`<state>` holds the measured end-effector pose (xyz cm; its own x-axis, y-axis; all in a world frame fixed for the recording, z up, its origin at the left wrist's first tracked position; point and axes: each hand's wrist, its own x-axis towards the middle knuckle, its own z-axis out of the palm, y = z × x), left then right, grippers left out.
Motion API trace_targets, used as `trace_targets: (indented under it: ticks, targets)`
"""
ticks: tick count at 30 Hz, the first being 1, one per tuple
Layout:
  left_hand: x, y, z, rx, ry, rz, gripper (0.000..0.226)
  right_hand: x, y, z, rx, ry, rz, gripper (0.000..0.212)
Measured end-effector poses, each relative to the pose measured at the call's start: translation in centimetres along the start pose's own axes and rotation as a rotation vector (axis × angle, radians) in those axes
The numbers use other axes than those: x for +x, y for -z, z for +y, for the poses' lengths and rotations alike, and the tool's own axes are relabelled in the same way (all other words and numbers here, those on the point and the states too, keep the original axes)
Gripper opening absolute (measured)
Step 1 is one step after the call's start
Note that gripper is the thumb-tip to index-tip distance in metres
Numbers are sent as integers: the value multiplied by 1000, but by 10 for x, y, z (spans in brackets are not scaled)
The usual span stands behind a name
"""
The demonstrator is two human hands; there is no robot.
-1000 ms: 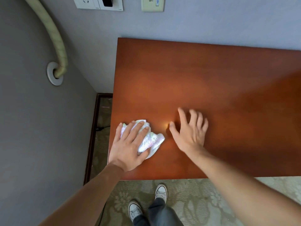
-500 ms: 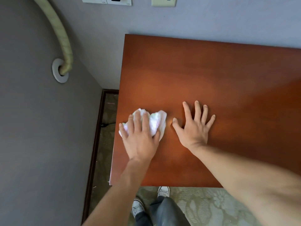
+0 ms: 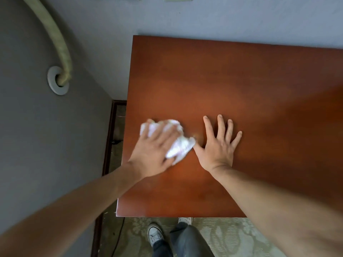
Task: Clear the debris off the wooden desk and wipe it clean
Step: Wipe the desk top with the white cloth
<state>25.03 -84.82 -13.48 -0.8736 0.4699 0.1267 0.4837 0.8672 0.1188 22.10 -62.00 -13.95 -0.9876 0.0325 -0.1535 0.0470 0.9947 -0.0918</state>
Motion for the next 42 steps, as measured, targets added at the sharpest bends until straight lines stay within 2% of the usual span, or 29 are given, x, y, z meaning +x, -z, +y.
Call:
trace_targets:
  ticks: [1,2,3,4,5,8,9,10,13,14,15,18,20,22,25,27,31,35,39,42]
  targets:
    - [-1,4,-4,2,-169,-39,67,0,0,1,-6,4,-1,77]
    - [-1,7,-11,20,-254,-66,67,0,1,1,-5,3,1,76]
    - [2,7,-20,43,-255,-75,67,0,1,1,-1,0,1,76]
    - [5,5,-26,64,-168,-58,68,-1,1,1,3,-2,1,76]
    - [9,3,-30,79,-7,-20,67,-1,2,0,6,-4,2,76]
    - [31,0,-16,78,592,68,64,-1,2,-1,17,-18,9,75]
    - [39,1,-5,49,678,83,65,-1,3,-1,18,-17,11,75]
    - [42,-1,5,23,629,87,67,-2,3,-1,19,-14,14,75]
    - [31,-4,2,-5,67,51,64,-1,2,0,-6,4,-10,77]
    - [29,-2,-11,17,-17,36,65,-1,2,0,-9,8,-14,78]
    - [31,-3,-22,31,4,38,65,-1,2,0,-3,4,-10,77]
    - [49,-3,-26,33,404,62,65,-2,3,-1,17,-11,5,75]
    - [62,-5,-12,27,531,80,64,-2,3,-1,16,-13,13,75]
    - [64,-6,-6,16,439,70,65,-2,2,-1,6,-8,1,75]
    - [61,-6,-18,32,147,63,64,-1,1,1,-10,12,-6,75]
    - [62,-6,-21,27,95,50,64,-1,2,1,-13,15,-7,74]
    - [60,-5,-17,-11,168,54,63,-5,3,0,-30,20,16,70]
    - [62,-3,-18,1,392,81,64,41,18,-1,38,66,241,48]
    - [63,-6,-18,21,470,99,65,102,21,-28,15,-35,15,71]
    - [64,-5,-20,28,471,85,66,108,13,-32,-4,-56,-34,75]
